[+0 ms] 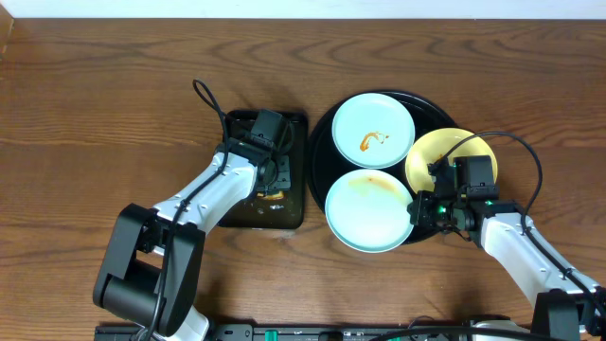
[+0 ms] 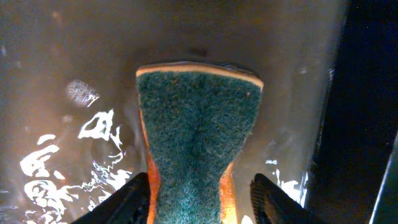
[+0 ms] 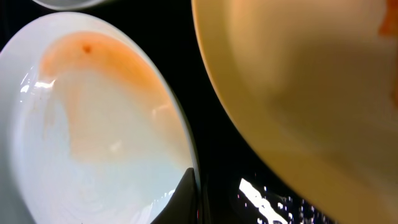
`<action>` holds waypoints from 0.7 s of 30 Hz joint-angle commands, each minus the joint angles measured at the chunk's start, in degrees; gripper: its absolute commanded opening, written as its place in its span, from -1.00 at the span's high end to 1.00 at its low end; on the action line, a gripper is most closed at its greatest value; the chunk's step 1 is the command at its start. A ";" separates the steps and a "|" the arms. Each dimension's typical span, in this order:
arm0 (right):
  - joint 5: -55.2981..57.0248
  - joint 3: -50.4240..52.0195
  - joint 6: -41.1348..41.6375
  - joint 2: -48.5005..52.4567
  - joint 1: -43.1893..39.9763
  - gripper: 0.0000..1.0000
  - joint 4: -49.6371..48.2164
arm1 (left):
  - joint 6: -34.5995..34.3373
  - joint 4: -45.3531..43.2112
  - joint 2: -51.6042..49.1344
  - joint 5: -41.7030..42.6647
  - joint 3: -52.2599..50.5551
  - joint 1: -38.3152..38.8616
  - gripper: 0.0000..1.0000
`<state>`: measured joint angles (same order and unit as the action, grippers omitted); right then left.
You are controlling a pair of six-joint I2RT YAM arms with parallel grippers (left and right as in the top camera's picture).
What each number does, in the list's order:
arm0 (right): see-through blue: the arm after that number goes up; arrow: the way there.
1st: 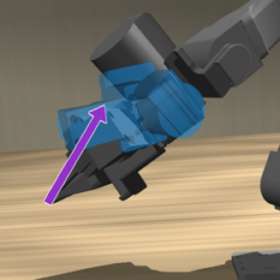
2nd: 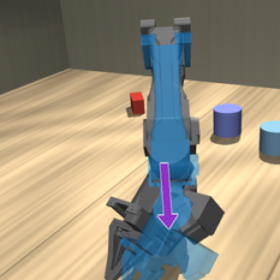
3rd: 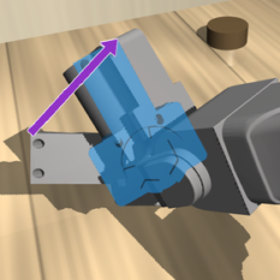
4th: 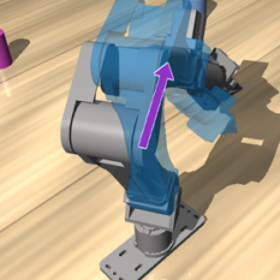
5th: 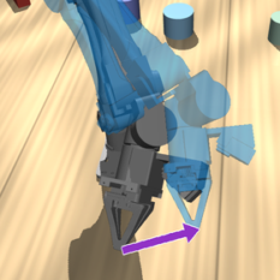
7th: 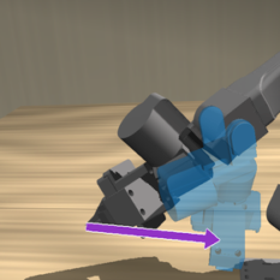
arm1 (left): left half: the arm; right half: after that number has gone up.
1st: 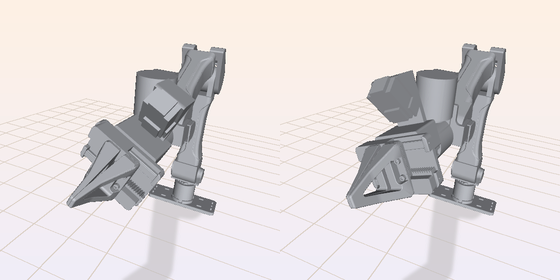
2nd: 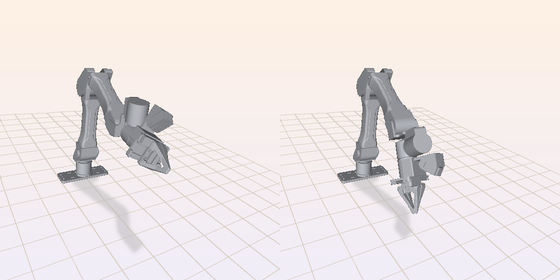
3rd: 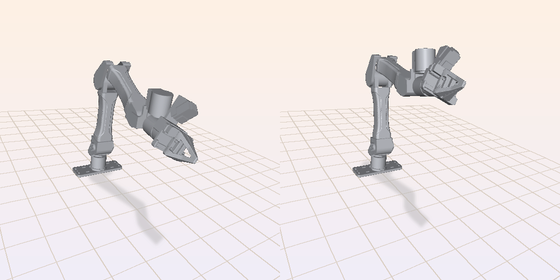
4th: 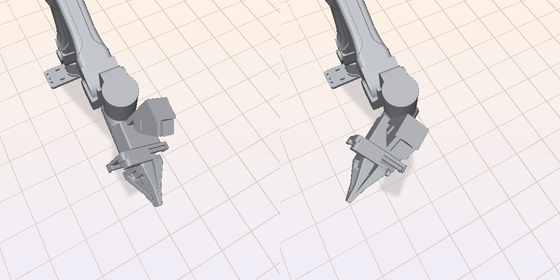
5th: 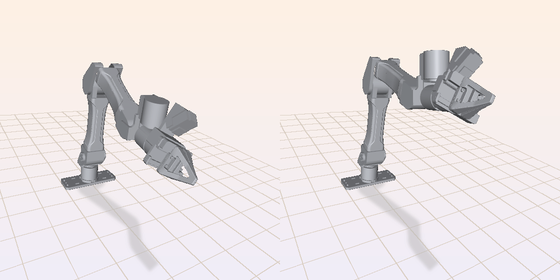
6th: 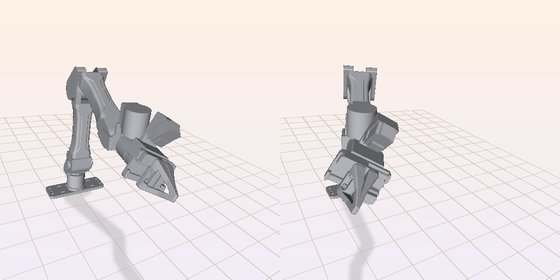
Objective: Clean dirty plates on tray and stack at the side
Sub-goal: 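Grasp the cleaned pale blue plate rim with the right gripper and lift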
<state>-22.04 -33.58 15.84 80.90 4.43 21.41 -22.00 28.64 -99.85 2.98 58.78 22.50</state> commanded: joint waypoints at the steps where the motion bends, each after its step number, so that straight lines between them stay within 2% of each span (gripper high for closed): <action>1: -0.48 0.20 -3.61 -0.09 0.55 0.97 -1.92 | 0.59 0.74 1.27 -0.74 -0.44 -0.20 -0.11; 4: -0.11 -0.31 -5.51 -1.03 0.55 0.98 -2.86 | 0.59 0.90 1.27 -0.74 -0.44 -0.20 -0.11; 13: 12.24 -4.52 -8.94 -8.66 0.55 0.97 -2.91 | 0.57 0.90 1.27 -0.74 -0.44 -0.20 -0.13; 21: 19.91 -6.45 -12.35 -10.75 1.14 0.98 -3.28 | 0.57 0.90 1.27 -0.72 -0.44 -0.20 -0.14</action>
<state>-7.07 -38.65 5.78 70.96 4.47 18.33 -22.02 29.39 -99.85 2.98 58.78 22.50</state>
